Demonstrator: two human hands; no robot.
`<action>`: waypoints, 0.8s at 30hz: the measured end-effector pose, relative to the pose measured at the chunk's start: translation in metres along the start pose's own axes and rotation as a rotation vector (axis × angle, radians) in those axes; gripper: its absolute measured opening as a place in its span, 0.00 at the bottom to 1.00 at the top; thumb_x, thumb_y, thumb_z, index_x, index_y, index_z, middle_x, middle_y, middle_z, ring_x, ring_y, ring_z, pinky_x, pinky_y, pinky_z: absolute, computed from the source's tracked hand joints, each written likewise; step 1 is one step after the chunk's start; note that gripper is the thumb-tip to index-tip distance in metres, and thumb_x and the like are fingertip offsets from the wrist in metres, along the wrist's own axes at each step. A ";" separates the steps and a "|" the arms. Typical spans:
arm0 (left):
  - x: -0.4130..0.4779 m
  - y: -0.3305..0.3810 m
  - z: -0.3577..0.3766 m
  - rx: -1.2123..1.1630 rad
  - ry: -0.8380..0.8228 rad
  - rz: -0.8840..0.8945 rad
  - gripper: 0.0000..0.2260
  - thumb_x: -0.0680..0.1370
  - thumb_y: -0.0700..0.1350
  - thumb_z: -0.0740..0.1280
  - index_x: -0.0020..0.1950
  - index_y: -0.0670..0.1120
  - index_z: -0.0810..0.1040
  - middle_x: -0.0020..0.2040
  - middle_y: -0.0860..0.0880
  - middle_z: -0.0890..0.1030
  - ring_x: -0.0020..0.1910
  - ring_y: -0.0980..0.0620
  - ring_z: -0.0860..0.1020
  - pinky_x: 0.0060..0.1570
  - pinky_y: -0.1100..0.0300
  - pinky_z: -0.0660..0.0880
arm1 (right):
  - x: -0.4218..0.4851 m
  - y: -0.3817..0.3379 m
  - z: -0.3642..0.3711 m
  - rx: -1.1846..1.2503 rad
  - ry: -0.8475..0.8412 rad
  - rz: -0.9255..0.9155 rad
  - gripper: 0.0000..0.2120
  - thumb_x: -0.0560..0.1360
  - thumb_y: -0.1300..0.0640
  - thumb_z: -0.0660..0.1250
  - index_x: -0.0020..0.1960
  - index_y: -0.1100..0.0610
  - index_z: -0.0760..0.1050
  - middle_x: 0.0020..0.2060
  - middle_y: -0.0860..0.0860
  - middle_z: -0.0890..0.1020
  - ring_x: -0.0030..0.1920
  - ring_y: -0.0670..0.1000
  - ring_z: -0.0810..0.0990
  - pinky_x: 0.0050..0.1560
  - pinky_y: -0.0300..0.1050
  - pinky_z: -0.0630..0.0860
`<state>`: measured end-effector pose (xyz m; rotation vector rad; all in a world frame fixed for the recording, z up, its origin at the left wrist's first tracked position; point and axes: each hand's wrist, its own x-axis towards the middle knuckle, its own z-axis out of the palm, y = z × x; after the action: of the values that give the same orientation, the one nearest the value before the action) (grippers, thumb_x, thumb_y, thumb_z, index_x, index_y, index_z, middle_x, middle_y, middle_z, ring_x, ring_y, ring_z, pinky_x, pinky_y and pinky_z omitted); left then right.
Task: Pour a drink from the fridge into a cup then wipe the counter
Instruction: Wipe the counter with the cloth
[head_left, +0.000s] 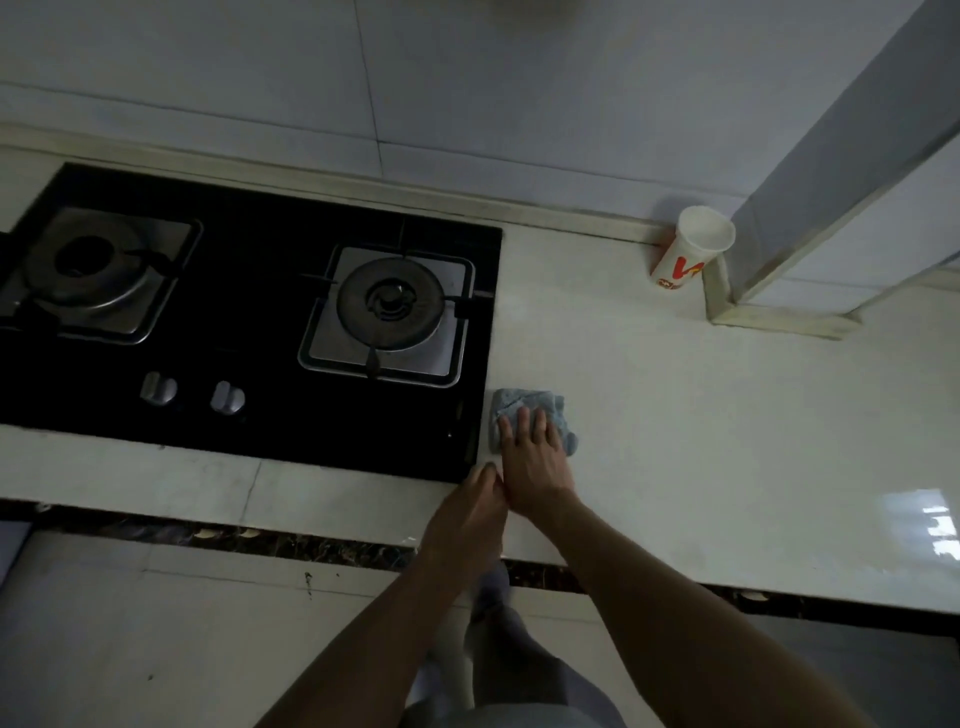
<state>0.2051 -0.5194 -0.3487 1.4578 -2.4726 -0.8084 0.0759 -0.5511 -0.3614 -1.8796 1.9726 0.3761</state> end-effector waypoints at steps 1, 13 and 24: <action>0.008 0.001 0.005 0.086 -0.053 0.077 0.17 0.77 0.42 0.55 0.57 0.47 0.81 0.56 0.50 0.83 0.58 0.54 0.76 0.62 0.73 0.66 | 0.014 0.005 -0.008 -0.013 0.005 -0.010 0.38 0.80 0.41 0.54 0.79 0.57 0.39 0.78 0.63 0.43 0.77 0.64 0.42 0.77 0.56 0.39; 0.077 0.027 0.001 0.396 -0.269 0.053 0.24 0.81 0.42 0.56 0.76 0.36 0.58 0.78 0.38 0.55 0.78 0.42 0.54 0.77 0.49 0.50 | 0.165 0.056 -0.084 -0.174 0.031 -0.120 0.39 0.76 0.55 0.61 0.79 0.58 0.41 0.78 0.63 0.45 0.77 0.64 0.43 0.77 0.57 0.41; 0.078 0.032 0.010 0.365 -0.329 -0.021 0.21 0.79 0.41 0.58 0.72 0.36 0.66 0.78 0.38 0.54 0.76 0.43 0.57 0.73 0.48 0.62 | 0.206 0.097 -0.104 -0.078 0.094 -0.148 0.40 0.74 0.54 0.65 0.79 0.54 0.48 0.79 0.58 0.49 0.78 0.60 0.47 0.77 0.56 0.44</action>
<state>0.1370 -0.5699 -0.3510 1.5703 -2.9845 -0.6711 -0.0355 -0.7754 -0.3692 -2.1127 1.8872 0.3323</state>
